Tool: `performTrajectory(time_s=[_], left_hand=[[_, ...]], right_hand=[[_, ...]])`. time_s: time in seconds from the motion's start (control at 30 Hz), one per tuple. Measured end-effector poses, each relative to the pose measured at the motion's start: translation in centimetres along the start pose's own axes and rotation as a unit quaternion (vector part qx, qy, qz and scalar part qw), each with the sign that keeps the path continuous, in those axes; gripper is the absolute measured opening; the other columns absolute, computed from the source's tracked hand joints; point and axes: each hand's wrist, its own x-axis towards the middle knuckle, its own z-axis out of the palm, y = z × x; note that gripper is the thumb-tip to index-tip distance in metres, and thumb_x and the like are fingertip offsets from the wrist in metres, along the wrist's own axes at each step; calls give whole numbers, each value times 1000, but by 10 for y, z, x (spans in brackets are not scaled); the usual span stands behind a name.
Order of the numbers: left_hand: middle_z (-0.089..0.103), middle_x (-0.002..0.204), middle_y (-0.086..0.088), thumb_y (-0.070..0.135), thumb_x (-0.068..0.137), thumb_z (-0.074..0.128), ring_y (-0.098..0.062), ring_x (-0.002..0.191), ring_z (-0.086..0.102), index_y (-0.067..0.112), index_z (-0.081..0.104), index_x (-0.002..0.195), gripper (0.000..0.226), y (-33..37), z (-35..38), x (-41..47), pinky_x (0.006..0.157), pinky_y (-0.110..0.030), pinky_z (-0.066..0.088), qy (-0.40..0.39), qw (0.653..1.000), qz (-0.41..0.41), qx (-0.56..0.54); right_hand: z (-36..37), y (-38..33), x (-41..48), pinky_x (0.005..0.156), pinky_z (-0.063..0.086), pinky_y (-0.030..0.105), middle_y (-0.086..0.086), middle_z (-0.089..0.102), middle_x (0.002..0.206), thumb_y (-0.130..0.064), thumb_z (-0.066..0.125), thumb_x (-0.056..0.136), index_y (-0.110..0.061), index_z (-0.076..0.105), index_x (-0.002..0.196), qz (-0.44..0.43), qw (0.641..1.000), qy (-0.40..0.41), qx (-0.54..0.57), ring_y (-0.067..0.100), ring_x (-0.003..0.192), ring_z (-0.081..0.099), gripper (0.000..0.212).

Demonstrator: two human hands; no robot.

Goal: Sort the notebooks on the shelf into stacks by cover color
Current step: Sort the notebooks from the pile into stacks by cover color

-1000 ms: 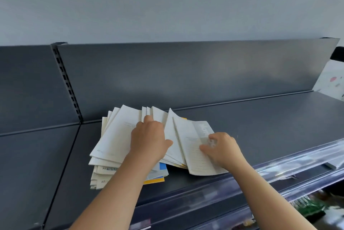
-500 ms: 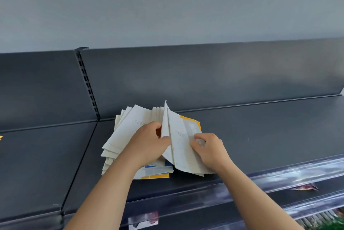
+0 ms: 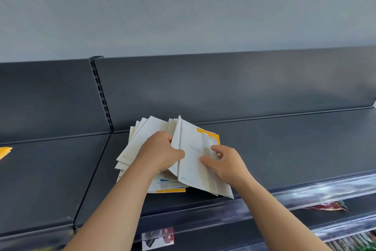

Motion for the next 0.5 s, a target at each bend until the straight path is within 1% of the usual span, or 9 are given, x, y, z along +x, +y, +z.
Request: performTrajectory(time_s=[0.07, 0.1, 0.2, 0.27, 0.3, 0.33, 0.4, 0.43, 0.5], left_hand=[[59, 80, 1, 30, 72, 75, -15, 70, 55, 15, 53, 82, 28, 0, 0, -3, 56, -25, 40, -12, 1000, -3, 21], [59, 80, 2, 28, 74, 75, -15, 71, 56, 16, 52, 81, 27, -1, -1, -4, 56, -26, 41, -8, 1000, -5, 21], [51, 77, 2, 19, 82, 65, -14, 64, 48, 15, 48, 81, 18, -9, -6, -6, 51, -25, 35, 38, 999, -13, -30], [52, 80, 2, 15, 86, 59, -13, 63, 48, 14, 50, 88, 10, -14, -7, -9, 48, -23, 34, 60, 994, -14, -88], [55, 85, 2, 15, 89, 57, -13, 67, 51, 14, 51, 94, 8, -16, -7, -11, 48, -23, 36, 67, 991, -11, -117], [58, 90, 3, 15, 90, 55, -12, 73, 55, 14, 51, 100, 10, -17, -7, -14, 50, -23, 39, 75, 987, -8, -145], [59, 96, 5, 16, 92, 53, -11, 81, 58, 17, 50, 105, 14, -19, -8, -20, 56, -25, 46, 97, 976, -7, -197], [59, 97, 6, 16, 92, 52, -11, 83, 58, 18, 50, 106, 14, -20, -9, -22, 58, -27, 48, 111, 969, -10, -221], [59, 99, 7, 15, 92, 52, -10, 84, 58, 20, 50, 106, 15, -23, -13, -26, 59, -27, 49, 137, 955, -18, -263]], right_hand=[[1, -5, -5, 86, 41, 28, 0, 51, 130, -43, 67, 82, -22, 53, 131, -16, 1000, -10, 11, 15, 111, 49, 55], [1, -7, -6, 84, 40, 26, -1, 51, 129, -41, 67, 83, -22, 55, 129, -21, 1000, -16, 13, 14, 106, 49, 51], [-4, -7, -7, 77, 41, 25, 0, 49, 134, -39, 68, 83, -21, 50, 134, -13, 1000, -7, 18, 13, 100, 48, 57], [-6, -7, -7, 78, 42, 26, 1, 50, 135, -38, 68, 83, -19, 46, 137, -10, 1000, 7, 14, 15, 105, 52, 62], [-6, -7, -6, 78, 42, 25, 1, 52, 132, -38, 68, 83, -18, 46, 136, -13, 1000, 8, 17, 15, 106, 53, 60], [-5, -9, -6, 77, 42, 24, -1, 56, 124, -37, 66, 85, -18, 49, 132, -22, 999, 9, 26, 13, 101, 55, 53], [-1, -17, -10, 67, 46, 22, -8, 63, 102, -35, 63, 87, -21, 55, 118, -47, 997, 6, 54, 6, 86, 58, 35], [1, -22, -11, 65, 49, 22, -11, 65, 96, -35, 62, 87, -23, 56, 117, -60, 996, 6, 66, 5, 84, 61, 33], [5, -33, -13, 65, 53, 26, -10, 68, 94, -36, 60, 87, -27, 56, 119, -80, 993, 13, 86, 8, 84, 64, 32]])
